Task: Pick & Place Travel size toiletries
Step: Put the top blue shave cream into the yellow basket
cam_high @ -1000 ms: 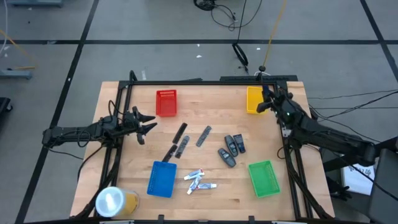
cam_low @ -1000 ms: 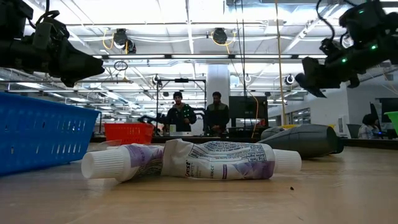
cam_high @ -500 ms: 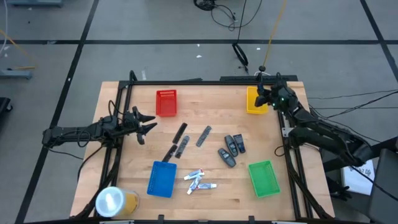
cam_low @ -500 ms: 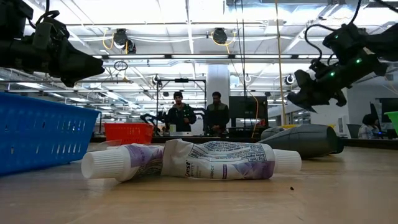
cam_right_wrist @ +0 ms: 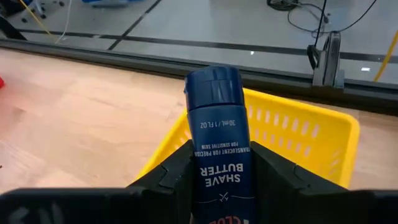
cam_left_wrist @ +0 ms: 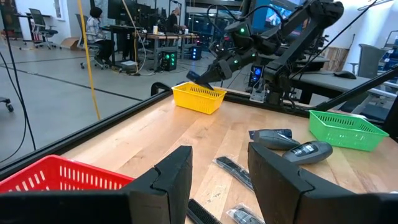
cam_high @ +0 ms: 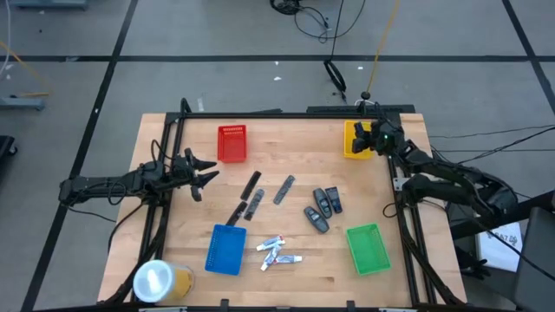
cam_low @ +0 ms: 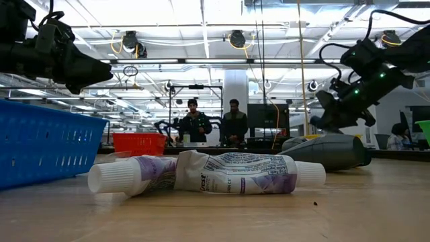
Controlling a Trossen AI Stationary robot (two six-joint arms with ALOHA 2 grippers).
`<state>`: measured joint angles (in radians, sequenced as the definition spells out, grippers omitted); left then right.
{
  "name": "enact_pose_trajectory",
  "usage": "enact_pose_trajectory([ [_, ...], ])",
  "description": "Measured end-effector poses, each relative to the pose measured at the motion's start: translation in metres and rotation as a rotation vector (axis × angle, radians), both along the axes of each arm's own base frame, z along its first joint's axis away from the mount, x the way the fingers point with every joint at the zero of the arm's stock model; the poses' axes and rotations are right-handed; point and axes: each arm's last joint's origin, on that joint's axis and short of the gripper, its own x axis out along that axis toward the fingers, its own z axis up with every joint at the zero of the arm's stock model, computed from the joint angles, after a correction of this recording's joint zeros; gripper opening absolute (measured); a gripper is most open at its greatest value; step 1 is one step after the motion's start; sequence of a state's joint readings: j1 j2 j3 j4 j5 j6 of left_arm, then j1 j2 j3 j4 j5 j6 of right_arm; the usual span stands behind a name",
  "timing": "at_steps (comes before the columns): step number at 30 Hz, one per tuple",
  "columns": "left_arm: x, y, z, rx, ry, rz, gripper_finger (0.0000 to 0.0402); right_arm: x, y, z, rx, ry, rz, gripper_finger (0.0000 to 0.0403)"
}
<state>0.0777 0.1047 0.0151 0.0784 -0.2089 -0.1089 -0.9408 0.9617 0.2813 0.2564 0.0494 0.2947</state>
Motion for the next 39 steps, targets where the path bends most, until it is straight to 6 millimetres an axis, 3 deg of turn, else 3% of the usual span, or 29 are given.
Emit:
enact_pose_trajectory([
  [39, 0.0000, 0.0000, 0.0000, 0.000, 0.000, 0.000, 0.0154, -0.0002, 0.0003, -0.0060, 0.034, 0.044, 0.010, 0.0123],
])
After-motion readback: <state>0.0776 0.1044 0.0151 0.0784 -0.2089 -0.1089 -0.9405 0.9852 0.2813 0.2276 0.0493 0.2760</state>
